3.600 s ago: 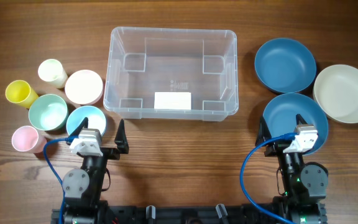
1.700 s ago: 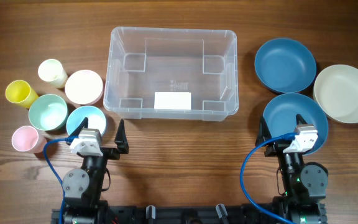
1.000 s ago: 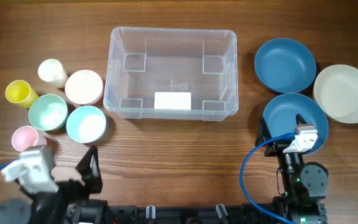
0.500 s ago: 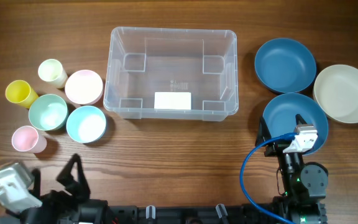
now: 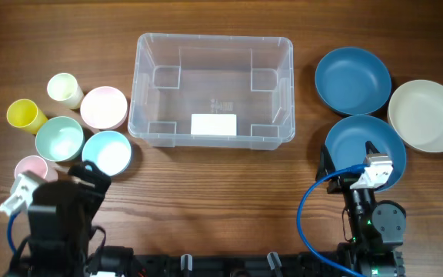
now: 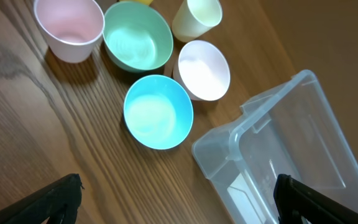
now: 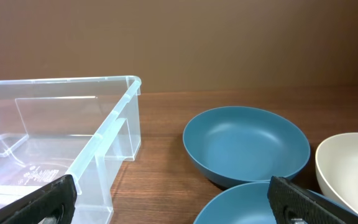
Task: Pack container
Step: 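Move the left gripper to the light blue bowl rim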
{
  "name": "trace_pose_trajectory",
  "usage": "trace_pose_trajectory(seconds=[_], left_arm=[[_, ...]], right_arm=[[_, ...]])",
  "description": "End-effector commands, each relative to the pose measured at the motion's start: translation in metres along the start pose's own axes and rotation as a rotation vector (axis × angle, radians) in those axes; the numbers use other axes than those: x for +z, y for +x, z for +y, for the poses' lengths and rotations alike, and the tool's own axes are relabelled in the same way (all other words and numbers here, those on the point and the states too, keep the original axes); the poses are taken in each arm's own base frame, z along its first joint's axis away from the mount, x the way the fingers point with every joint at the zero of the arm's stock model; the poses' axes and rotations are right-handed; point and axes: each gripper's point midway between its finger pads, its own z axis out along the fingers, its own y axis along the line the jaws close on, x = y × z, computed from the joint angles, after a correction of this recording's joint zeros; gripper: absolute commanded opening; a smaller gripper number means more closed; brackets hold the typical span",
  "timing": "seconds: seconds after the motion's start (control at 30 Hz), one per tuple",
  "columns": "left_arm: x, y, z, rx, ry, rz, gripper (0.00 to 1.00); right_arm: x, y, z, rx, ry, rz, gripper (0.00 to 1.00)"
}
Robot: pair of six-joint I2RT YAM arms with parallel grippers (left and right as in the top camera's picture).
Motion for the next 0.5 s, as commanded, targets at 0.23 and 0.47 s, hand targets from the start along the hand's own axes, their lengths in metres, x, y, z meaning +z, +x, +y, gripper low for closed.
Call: trace_pose_trajectory(seconds=[0.23,0.47], left_arm=[[0.072,0.004,0.009,-0.043,-0.350,0.068,1.00],[0.079,-0.011,0.017,0.004,-0.339,0.084,1.00]], right_arm=[[0.000,0.000,0.000,-0.007,-0.004,-0.002,1.00],[0.000,0.000,0.000,-0.006,-0.004,-0.002,1.00]])
